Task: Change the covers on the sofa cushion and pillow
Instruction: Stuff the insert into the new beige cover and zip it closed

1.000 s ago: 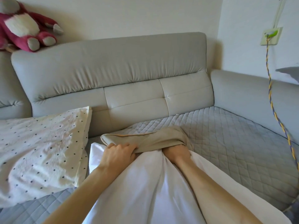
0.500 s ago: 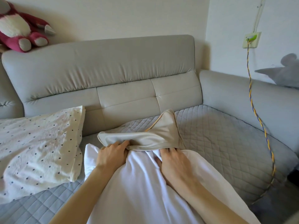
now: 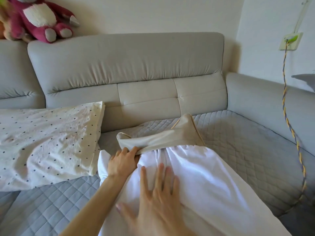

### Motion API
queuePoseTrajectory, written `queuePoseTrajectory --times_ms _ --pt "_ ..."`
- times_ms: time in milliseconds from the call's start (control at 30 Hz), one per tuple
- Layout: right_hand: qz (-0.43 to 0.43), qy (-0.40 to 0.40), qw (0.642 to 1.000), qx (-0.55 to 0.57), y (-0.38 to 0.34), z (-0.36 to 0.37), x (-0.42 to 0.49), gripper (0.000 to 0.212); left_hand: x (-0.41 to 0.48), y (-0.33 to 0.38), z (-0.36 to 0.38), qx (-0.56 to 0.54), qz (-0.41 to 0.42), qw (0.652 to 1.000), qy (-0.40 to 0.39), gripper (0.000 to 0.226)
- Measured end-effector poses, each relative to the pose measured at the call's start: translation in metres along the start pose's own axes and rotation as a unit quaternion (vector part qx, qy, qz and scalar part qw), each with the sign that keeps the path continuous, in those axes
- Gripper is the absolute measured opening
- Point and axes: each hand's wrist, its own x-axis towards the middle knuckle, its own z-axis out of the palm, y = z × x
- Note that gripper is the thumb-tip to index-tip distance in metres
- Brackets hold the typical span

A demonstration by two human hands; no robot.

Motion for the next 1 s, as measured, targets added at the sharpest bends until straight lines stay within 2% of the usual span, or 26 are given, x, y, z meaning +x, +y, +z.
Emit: queuePoseTrajectory --times_ms 67,133,200,267,333,433,500,533,600,667,733,800,867,933,1000 --pt "-0.021 -0.035 0.999 -0.028 -0.001 0.007 0.006 0.100 0.003 -0.002 -0.003 -0.005 0.014 1.000 -0.013 0.033" --pt "-0.022 -0.038 0.998 -0.046 0.011 0.010 0.025 0.089 0.005 -0.002 -0.012 -0.023 0.034 0.999 -0.004 0.028" --pt "-0.029 -0.023 0.998 -0.044 0.026 0.002 0.044 0.073 0.006 -0.009 -0.027 -0.028 0.046 0.999 0.010 0.023" --pt "-0.046 0.033 0.998 -0.021 0.042 -0.013 0.062 0.049 0.007 -0.027 -0.047 -0.023 0.045 0.999 0.005 0.027" --pt "-0.052 0.044 0.998 0.013 0.067 -0.036 0.083 0.045 0.006 -0.053 -0.061 -0.037 0.052 0.998 -0.002 0.033" --pt "-0.044 0.070 0.995 -0.059 0.105 -0.057 0.106 0.033 -0.010 -0.062 -0.064 -0.073 0.065 0.995 0.004 0.026" --pt "-0.052 0.085 0.986 -0.135 0.107 -0.050 0.098 0.031 -0.022 -0.040 -0.057 -0.152 0.040 0.987 0.032 0.015" --pt "-0.053 0.062 0.989 -0.126 0.102 -0.039 0.088 0.033 -0.027 -0.026 -0.051 -0.204 0.011 0.977 0.054 0.009" --pt "-0.072 0.026 0.994 -0.076 0.093 -0.021 0.068 0.044 -0.035 -0.004 -0.038 -0.316 -0.060 0.942 0.100 0.013" --pt "-0.077 -0.023 0.995 -0.065 0.085 -0.015 0.062 0.059 -0.040 0.010 -0.028 -0.379 -0.100 0.911 0.132 0.015" --pt "-0.046 -0.045 0.998 -0.019 0.077 -0.027 0.057 0.069 -0.042 0.019 -0.027 -0.375 -0.085 0.912 0.146 0.017" --pt "0.007 -0.002 1.000 0.021 0.062 -0.048 0.048 0.078 -0.042 0.025 -0.032 -0.346 -0.060 0.925 0.143 0.012" --pt "-0.008 0.073 0.997 0.033 0.037 -0.063 0.033 0.085 -0.038 0.030 -0.041 -0.328 -0.041 0.934 0.132 0.014" --pt "-0.039 0.061 0.997 0.032 0.014 -0.055 0.018 0.097 -0.034 0.031 -0.051 -0.362 -0.020 0.922 0.138 0.017" --pt "-0.046 0.039 0.998 -0.029 0.007 -0.026 0.013 0.117 -0.031 0.030 -0.056 -0.380 -0.004 0.914 0.142 0.020"
